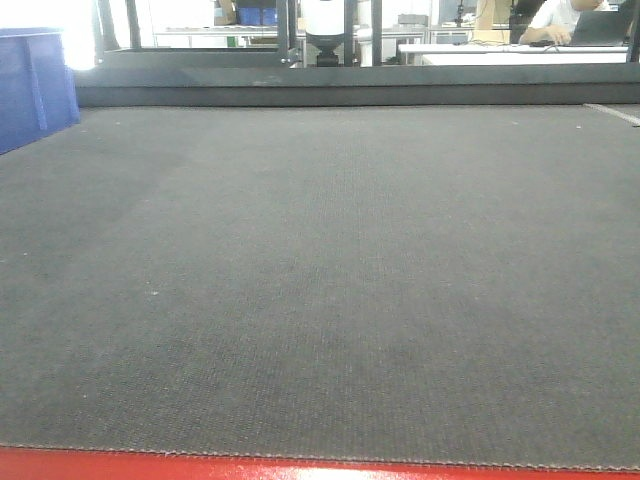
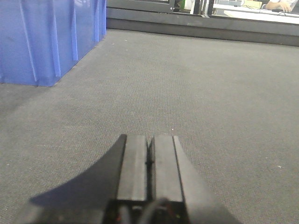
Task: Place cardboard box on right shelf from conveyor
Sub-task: 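Hold the box raised in the right gripper and back away, then drive the base past the red conveyor toward the steel shelf rack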
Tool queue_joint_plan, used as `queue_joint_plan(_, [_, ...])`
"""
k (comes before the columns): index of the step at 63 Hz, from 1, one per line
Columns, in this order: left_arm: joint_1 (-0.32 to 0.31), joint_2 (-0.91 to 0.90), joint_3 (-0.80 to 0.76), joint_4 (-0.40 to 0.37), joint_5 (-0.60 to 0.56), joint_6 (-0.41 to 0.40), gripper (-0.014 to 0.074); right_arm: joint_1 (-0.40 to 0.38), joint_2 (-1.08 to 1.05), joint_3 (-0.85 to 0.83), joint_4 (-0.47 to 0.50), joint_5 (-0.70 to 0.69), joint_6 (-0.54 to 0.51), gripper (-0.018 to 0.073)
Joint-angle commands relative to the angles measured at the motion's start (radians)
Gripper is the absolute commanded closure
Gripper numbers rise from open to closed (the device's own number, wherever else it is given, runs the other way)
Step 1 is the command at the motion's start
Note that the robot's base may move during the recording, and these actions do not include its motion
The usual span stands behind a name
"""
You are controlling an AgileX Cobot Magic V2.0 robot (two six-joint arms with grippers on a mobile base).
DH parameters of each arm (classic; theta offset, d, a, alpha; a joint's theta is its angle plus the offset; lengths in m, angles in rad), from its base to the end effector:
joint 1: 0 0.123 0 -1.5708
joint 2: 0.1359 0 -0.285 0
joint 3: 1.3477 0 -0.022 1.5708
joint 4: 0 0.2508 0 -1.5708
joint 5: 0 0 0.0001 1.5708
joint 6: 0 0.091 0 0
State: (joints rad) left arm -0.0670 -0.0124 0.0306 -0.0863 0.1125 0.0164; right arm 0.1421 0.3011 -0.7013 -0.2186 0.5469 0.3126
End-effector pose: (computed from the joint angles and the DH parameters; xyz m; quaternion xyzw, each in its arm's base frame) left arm 0.0566 -0.0047 0.1933 0.0025 0.7222 -0.0506 0.6899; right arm 0.0444 -0.0040 0.3760 0.0328 0.7233 0.0512 0.6878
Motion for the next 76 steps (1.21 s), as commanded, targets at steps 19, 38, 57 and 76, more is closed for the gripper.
queue_joint_plan(19, [-0.005, -0.011, -0.003, -0.005, -0.085, -0.005, 0.0715, -0.006, 0.009, -0.028, -0.014, -0.106, -0.011, 0.0377])
queue_joint_plan(38, [-0.005, -0.011, -0.003, -0.005, -0.085, -0.005, 0.0715, -0.006, 0.009, -0.028, -0.014, -0.106, -0.011, 0.0377])
queue_joint_plan(57, [-0.005, -0.011, -0.003, -0.005, -0.085, -0.005, 0.0715, -0.006, 0.009, -0.028, -0.014, -0.106, -0.011, 0.0377])
queue_joint_plan(76, [-0.003, -0.011, -0.003, -0.005, -0.085, -0.005, 0.0715, -0.006, 0.009, -0.028, -0.014, -0.104, -0.011, 0.0377])
